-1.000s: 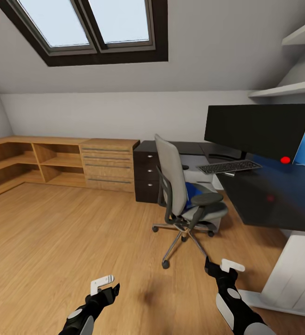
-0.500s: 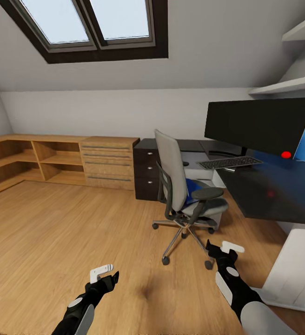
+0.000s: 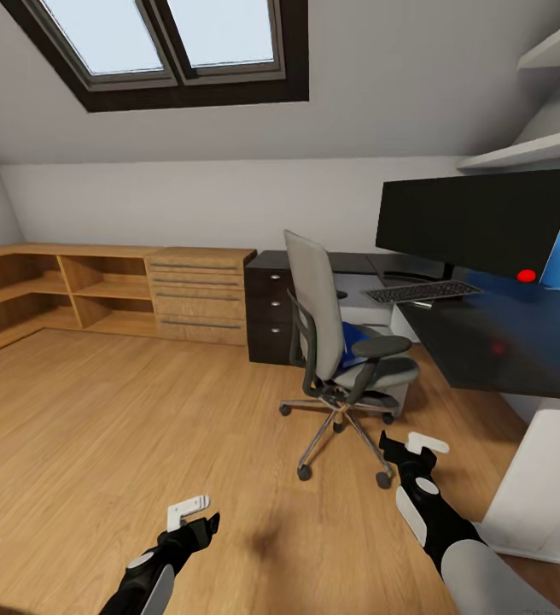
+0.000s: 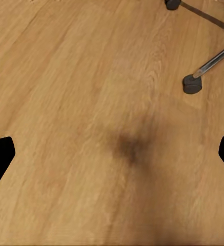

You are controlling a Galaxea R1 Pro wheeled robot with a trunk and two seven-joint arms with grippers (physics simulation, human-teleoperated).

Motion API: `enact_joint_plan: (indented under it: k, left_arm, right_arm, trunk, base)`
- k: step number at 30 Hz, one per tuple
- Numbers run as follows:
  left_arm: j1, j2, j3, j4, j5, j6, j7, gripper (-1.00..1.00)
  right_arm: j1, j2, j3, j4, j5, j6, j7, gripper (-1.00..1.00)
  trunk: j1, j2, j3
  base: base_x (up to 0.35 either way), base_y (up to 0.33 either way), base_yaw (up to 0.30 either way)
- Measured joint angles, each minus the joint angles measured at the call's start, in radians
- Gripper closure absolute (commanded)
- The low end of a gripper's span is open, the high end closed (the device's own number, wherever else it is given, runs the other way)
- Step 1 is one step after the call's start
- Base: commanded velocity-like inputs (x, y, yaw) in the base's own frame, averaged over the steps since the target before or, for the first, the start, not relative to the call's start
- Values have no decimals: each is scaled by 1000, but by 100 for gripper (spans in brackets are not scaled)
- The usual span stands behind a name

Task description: In the bedroom, organize the workspace by keeping the computer under the desk, ensuring the monitor is on the desk, placing the keyboard on the desk next to the monitor, placing the mouse on the desk next to the keyboard, moving the folder from the swivel chair onto the desk next to the mouse, stacking the notebook on top of the folder with the pen on top of the notebook, and positioning the swivel chair next to the desk.

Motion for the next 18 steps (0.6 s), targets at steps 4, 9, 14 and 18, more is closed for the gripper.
enact_joint_plan:
  k: [4,9,14,18]
  left_arm:
    - [0,2,0,14,-1,-60,-4,-100]
    - [0,2,0,24,-2,-126,-6,-100]
    - [0,2,-2,28,-3,-147,-6,-100]
    - [0,1,-2,29,-4,-152,-6,-100]
  right_arm:
    - [-1,-1,2,1,3,-26,1,-100]
    - [-1,-3,2,3,4,-54,2,-100]
    - [-1,-4,2,4,4,-63,3,-100]
    - [0,-4,2,5,4,-66,3,-100]
  trunk:
    - [0,0,0]
    - [0,0,0]
    - [0,0,0]
    - [0,0,0]
  base:
    - [0,0,0]
    - [0,0,0]
    - [17,0,0]
    - [183,0,0]
